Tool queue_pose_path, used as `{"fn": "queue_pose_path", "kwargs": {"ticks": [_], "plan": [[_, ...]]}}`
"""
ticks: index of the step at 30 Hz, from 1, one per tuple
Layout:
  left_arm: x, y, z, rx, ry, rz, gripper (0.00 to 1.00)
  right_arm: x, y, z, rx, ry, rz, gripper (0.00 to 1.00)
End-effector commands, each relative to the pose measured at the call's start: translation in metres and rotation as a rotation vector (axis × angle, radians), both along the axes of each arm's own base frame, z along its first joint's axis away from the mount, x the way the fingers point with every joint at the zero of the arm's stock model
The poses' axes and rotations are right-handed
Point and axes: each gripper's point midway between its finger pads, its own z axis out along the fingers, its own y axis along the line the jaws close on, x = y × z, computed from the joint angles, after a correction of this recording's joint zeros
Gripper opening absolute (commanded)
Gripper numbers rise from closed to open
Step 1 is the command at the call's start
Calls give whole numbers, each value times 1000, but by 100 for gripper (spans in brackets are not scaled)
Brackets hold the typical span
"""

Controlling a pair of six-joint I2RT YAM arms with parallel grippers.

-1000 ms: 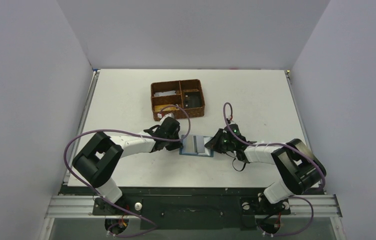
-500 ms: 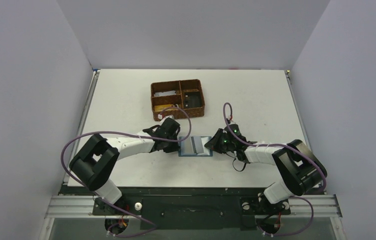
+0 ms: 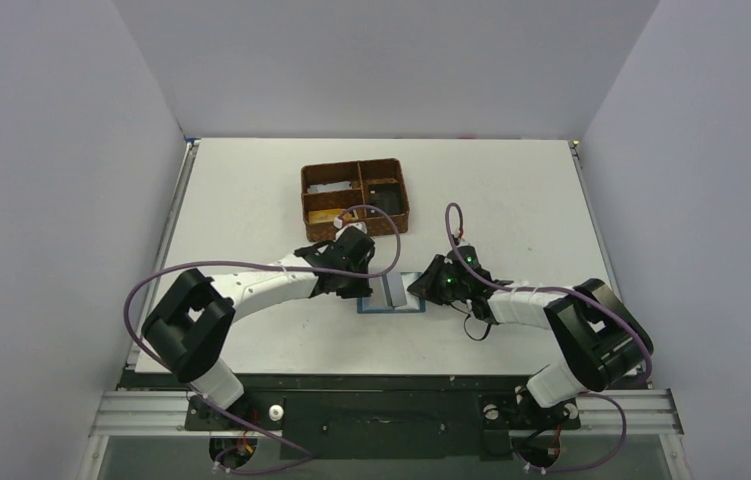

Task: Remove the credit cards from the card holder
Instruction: Remove the credit card from the card holder.

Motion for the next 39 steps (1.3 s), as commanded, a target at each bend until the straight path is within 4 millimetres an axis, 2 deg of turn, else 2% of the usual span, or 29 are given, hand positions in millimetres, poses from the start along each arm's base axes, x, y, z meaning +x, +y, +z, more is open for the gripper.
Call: {"fn": "queue_pose_path", "kwargs": {"ticks": [1,6,10,13,18,22,26,34,39], "plan": [[16,-18,16,-48,-52,-23,15,13,3,13,9,-47,2,12],[18,-35,-3,-96,-23,-52,15,14,4,11,7,-44,1,14],[18,-37,-19,-105,-2,-47,15,15,4,10,5,-42,2,18],[18,-27,-30,-59,10,-22,12,17,7,10,9,-42,7,21],[10,-3,-55,47,71,22,0,20,8,6,6,-37,11,25],[1,11,-70,92,115,37,0,22,8,4,20,-31,8,27],[-4,16,-76,106,131,43,0,23,12,5,62,-29,10,27],[-6,19,-81,118,143,49,0,20,21,4,149,-19,16,23],[-8,23,-82,129,149,58,0,20,14,2,145,-16,-2,10]]}}
